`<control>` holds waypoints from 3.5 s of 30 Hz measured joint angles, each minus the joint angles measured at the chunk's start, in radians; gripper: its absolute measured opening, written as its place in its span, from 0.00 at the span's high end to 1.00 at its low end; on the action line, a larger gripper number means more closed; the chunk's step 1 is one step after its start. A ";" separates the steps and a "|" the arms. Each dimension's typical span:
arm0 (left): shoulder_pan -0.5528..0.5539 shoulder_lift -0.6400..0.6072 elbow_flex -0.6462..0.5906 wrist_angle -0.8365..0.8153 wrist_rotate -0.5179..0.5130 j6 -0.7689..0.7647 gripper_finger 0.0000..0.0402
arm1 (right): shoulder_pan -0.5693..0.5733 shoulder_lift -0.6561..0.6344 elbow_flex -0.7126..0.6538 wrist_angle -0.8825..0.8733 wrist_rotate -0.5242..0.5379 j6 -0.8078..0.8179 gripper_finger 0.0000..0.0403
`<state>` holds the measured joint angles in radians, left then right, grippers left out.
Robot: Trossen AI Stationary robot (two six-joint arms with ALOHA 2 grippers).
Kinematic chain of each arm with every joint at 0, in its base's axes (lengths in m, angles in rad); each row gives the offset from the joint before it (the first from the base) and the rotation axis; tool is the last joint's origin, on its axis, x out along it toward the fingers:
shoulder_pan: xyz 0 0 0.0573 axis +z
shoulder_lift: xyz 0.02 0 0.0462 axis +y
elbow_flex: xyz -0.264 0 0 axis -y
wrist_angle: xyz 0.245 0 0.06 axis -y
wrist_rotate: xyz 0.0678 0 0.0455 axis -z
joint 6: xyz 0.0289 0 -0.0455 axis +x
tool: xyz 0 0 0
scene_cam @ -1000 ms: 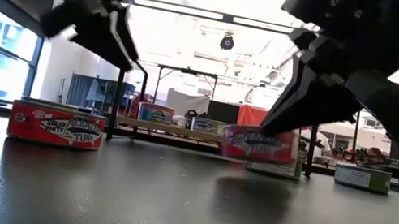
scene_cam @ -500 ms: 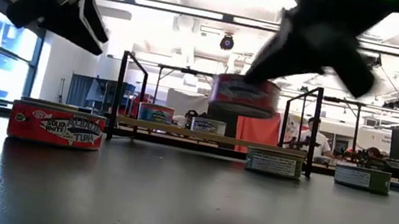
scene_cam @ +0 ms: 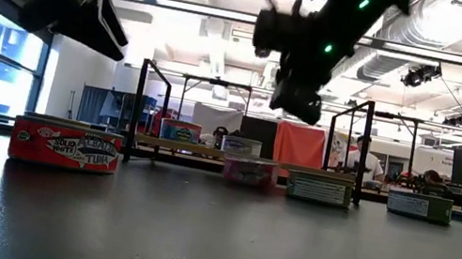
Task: Stack canned seafood by type on shelf
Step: Put the top right red canned tuna on the shelf
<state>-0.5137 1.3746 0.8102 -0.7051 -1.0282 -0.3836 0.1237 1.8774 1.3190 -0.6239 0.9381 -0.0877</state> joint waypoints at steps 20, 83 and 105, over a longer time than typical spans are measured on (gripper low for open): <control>-0.018 0.000 -0.098 0.084 0.004 -0.023 0.50 | -0.097 0.010 0.002 0.089 -0.617 -0.071 0.82; 0.035 0.004 -0.228 0.716 0.147 0.404 0.50 | 0.024 0.086 0.007 0.338 -0.607 0.036 1.00; 0.246 0.269 -0.323 1.279 0.576 0.740 0.50 | 0.072 0.087 0.008 0.420 -0.612 0.151 1.00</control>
<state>-0.2676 1.6437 0.4868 0.5741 -0.4523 0.3561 0.1955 1.9644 1.3266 -0.2039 0.3264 0.0635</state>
